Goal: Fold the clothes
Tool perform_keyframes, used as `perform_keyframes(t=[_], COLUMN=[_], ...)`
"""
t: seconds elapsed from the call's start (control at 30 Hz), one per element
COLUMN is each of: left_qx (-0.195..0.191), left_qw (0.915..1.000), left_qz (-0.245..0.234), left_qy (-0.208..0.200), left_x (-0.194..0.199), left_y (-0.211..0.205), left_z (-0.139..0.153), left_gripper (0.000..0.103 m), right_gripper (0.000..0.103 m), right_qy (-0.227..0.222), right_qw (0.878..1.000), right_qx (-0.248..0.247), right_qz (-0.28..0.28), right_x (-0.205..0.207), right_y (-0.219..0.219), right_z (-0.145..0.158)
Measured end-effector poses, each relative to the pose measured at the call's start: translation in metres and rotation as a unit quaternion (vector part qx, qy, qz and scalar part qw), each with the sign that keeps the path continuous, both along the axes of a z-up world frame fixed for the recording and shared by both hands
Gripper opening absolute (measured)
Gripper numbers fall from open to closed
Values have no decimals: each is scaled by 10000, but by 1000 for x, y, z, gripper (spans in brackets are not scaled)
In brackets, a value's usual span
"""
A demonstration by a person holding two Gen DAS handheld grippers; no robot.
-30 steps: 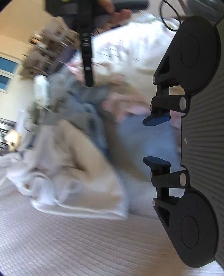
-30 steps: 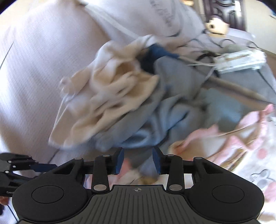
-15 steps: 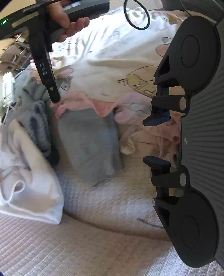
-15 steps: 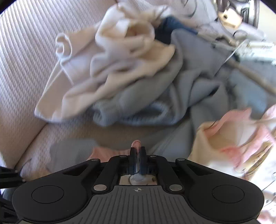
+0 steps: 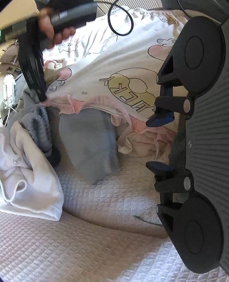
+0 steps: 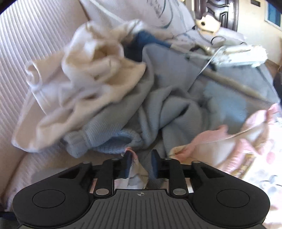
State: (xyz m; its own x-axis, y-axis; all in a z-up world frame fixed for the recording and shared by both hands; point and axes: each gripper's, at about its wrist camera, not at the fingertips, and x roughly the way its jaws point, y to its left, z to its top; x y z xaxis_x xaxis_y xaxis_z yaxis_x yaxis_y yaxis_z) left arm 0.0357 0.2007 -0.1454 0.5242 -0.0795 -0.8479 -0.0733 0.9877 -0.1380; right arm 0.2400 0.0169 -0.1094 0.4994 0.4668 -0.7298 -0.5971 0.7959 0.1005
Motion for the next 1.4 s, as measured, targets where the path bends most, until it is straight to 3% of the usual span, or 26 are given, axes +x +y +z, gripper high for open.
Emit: perform_keyframes(t=[0.07, 0.23, 0.33, 0.53, 0.67, 0.87, 1.0, 1.2, 1.4], left_qx=[-6, 43, 36, -43, 277, 138, 44, -19, 154], left_qw=[10000, 9990, 9982, 9946, 9904, 9863, 9839, 9831, 9820], left_qz=[-77, -418, -528, -735, -950, -1114, -1317, -1556, -1748], left_qy=[-8, -117, -298, -738, -970, -1206, -1207, -960, -693], left_x=[-2, -3, 1, 28, 62, 116, 146, 186, 227], left_y=[-1, -17, -26, -44, -64, -91, -114, -142, -173], left_z=[1, 11, 18, 51, 82, 126, 146, 154, 155], left_gripper=[42, 44, 45, 47, 50, 52, 55, 59, 60], right_gripper=[42, 44, 49, 50, 50, 50, 50, 50, 50], right_qy=[-191, -270, -107, 319, 477, 334, 190, 169, 161], right_qw=[9997, 9993, 9989, 9925, 9875, 9816, 9837, 9866, 9899], right_qx=[118, 206, 265, 109, 20, 474, 599, 650, 624], right_qz=[-59, -138, -373, -1178, -1503, -1820, -1683, -1486, -1261], right_x=[-13, -62, -92, -133, -147, -148, -141, -121, -103], right_y=[-20, -79, -120, -209, -254, -311, -328, -336, -341], right_z=[21, 59, 61, 34, 27, 39, 49, 46, 35])
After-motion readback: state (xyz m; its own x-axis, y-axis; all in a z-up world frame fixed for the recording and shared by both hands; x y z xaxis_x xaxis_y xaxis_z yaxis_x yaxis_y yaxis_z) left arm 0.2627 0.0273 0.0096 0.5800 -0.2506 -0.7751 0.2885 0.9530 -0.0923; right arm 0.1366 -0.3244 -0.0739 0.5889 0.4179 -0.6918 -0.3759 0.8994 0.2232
